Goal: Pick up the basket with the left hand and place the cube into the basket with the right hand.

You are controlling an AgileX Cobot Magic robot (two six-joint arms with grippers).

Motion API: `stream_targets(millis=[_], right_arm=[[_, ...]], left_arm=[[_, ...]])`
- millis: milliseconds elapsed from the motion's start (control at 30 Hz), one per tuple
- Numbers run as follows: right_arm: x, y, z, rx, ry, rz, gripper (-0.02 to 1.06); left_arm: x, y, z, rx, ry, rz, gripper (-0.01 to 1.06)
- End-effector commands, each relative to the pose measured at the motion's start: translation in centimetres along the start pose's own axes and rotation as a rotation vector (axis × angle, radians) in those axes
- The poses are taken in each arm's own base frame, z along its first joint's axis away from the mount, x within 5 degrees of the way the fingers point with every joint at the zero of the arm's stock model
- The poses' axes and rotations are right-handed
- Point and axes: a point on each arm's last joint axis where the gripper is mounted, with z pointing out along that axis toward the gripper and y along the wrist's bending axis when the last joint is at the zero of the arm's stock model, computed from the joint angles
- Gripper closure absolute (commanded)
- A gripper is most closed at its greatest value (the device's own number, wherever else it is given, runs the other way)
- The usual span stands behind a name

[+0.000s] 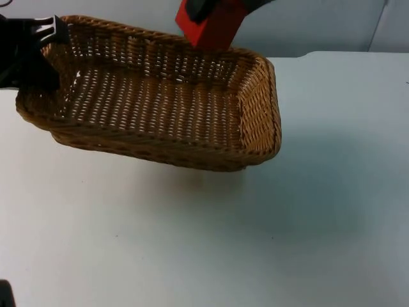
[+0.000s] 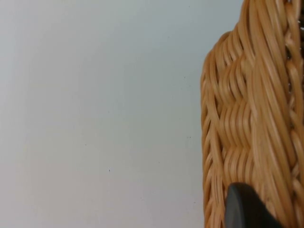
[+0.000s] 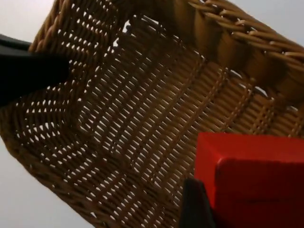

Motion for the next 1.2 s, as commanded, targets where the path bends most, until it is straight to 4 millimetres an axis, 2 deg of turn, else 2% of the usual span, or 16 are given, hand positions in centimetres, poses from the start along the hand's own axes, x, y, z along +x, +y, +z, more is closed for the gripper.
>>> stream_targets(millis=[0,133,267,300,433,467,567,667,733,767,800,900,933,967,1100,1167], right_arm=[[-0.1,-0.4,1.1,0.008,-0.004,0.041,1.04],[0.4,-1.3,3.4,0.017,0.047,0.095,0.99],[1.1,-2.2,6.0,0.028,0.099,0.095,0.76],[1.1,-2.2,6.0,0.028,0.099,0.095,0.76],[1.1,-2.4,6.3,0.033,0.096,0.075,0.4],[1.1,-2.4,6.3,0.033,0.096,0.075,0.4],[1.1,-2.4,6.2,0.029,0.099,0.073,0.18],[0.9,-2.2,5.4,0.032,0.078,0.066,0.13],[0.0,-1.9,3.5,0.048,0.002,0.051,0.17],[-0.4,-1.8,2.2,0.071,-0.037,0.038,0.26],[-0.4,-1.8,2.2,0.071,-0.037,0.038,0.26],[-1.5,-2.6,-2.6,0.218,-0.179,0.096,0.75],[-1.5,-2.6,-2.6,0.218,-0.179,0.096,0.75],[-1.7,-3.5,-5.3,0.328,-0.244,0.166,1.04],[-1.2,-4.5,-12.0,0.568,-0.344,0.182,1.05],[-1.0,-4.7,-13.4,0.595,-0.358,0.196,1.05]], left_arm=[[-0.2,-0.3,-0.4,0.014,-0.014,-0.026,1.05],[-0.2,-0.3,-0.4,0.014,-0.014,-0.026,1.05],[-0.2,-0.3,-0.4,0.014,-0.014,-0.026,1.05],[-0.2,-0.3,-0.4,0.014,-0.014,-0.026,1.05],[-0.2,-0.3,-0.4,0.014,-0.014,-0.026,1.05],[-0.2,-0.3,-0.4,0.014,-0.014,-0.026,1.05],[-0.2,-0.3,-0.4,0.014,-0.014,-0.026,1.05],[-0.2,-0.3,-0.4,0.014,-0.014,-0.026,1.05],[-0.2,-0.3,-0.4,0.014,-0.014,-0.026,1.05],[-0.2,-0.3,-0.4,0.014,-0.014,-0.026,1.05],[-0.2,-0.3,-0.4,0.014,-0.014,-0.026,1.05],[-0.2,-0.3,-0.4,0.012,-0.016,-0.026,1.05],[-0.2,-0.3,-0.4,0.012,-0.016,-0.026,1.05],[-0.2,-0.3,-0.4,0.011,-0.017,-0.026,1.05],[-0.3,-0.2,-0.4,0.006,-0.023,-0.026,1.05],[-0.3,-0.2,-0.4,0.005,-0.024,-0.026,1.05]])
